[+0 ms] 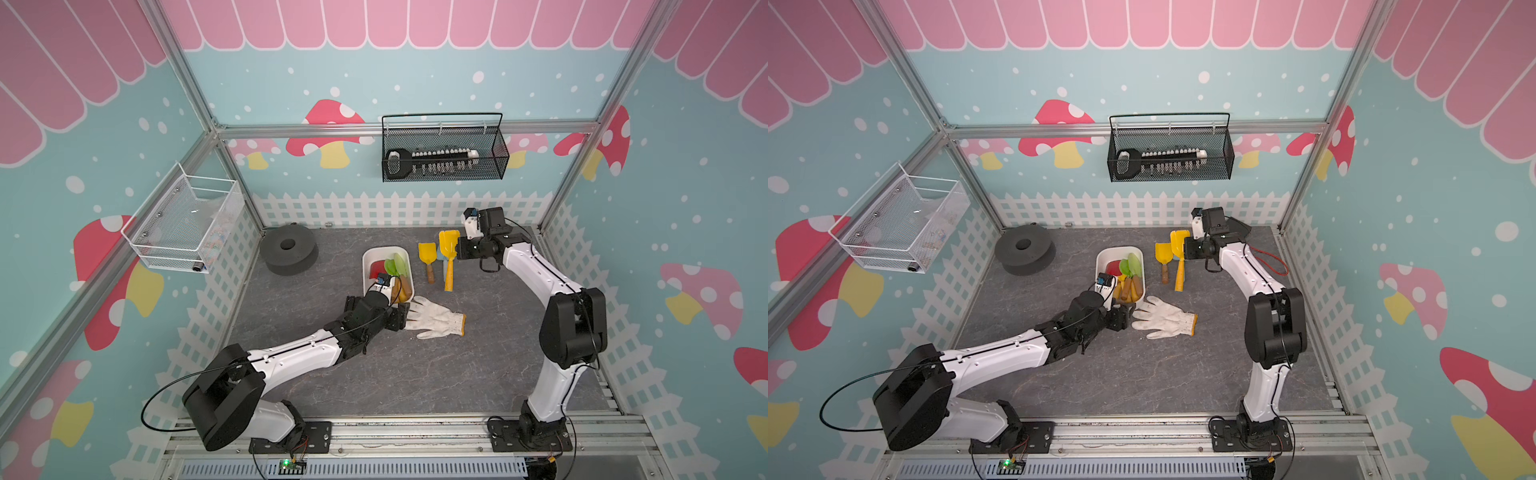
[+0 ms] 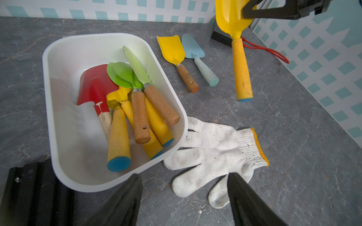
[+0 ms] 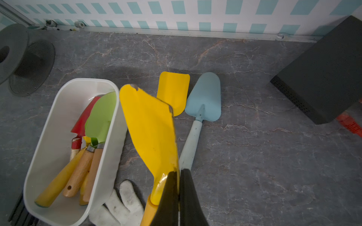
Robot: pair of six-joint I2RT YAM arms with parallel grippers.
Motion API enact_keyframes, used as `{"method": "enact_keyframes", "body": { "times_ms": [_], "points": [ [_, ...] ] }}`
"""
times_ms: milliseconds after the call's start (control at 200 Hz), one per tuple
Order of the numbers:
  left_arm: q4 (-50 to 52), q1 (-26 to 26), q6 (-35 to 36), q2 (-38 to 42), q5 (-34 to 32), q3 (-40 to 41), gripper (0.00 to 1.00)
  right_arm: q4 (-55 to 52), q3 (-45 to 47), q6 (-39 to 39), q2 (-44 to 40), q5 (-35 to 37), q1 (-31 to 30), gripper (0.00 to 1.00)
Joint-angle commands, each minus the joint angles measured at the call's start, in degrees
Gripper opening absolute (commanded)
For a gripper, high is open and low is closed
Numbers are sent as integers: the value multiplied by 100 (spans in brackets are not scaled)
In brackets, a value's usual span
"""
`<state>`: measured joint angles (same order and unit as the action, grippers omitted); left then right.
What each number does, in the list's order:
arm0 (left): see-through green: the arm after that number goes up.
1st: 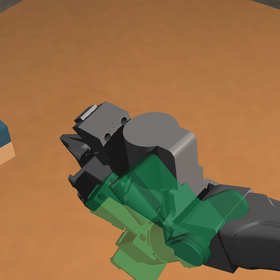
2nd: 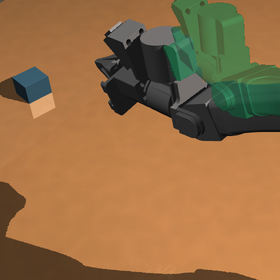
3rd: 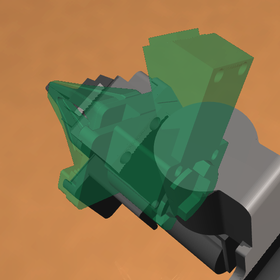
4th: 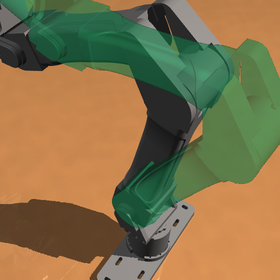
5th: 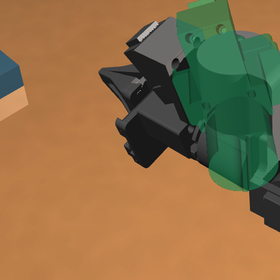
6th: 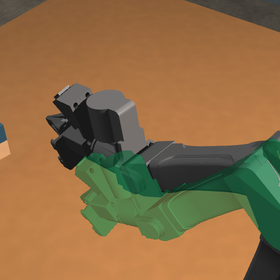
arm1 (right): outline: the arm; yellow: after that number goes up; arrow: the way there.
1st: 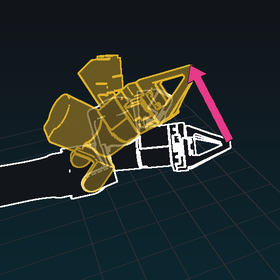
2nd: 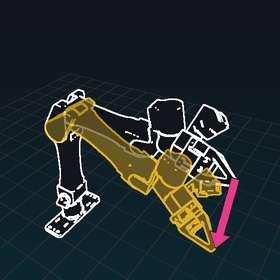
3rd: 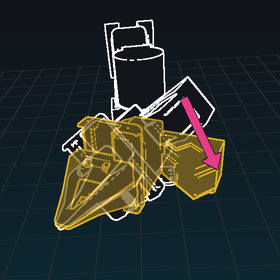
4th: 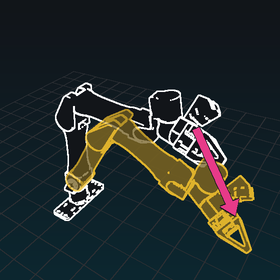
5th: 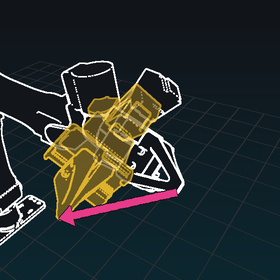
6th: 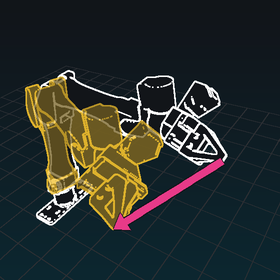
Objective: Take the shovel out of the storage box
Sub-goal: Pick up the shovel from the storage box.
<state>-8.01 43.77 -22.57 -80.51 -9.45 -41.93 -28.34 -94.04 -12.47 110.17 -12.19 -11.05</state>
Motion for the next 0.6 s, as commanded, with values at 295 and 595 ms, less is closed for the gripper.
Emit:
{"method": "enact_keyframes", "body": {
  "times_ms": [295,595],
  "points": [
    [282,-132,-197,123,168,-174,73,-1230,-1840,867,1506,-186,495,0],
    [273,-141,-183,35,303,-219,73,-1235,-2527,639,2306,-307,759,0]
  ]
}}
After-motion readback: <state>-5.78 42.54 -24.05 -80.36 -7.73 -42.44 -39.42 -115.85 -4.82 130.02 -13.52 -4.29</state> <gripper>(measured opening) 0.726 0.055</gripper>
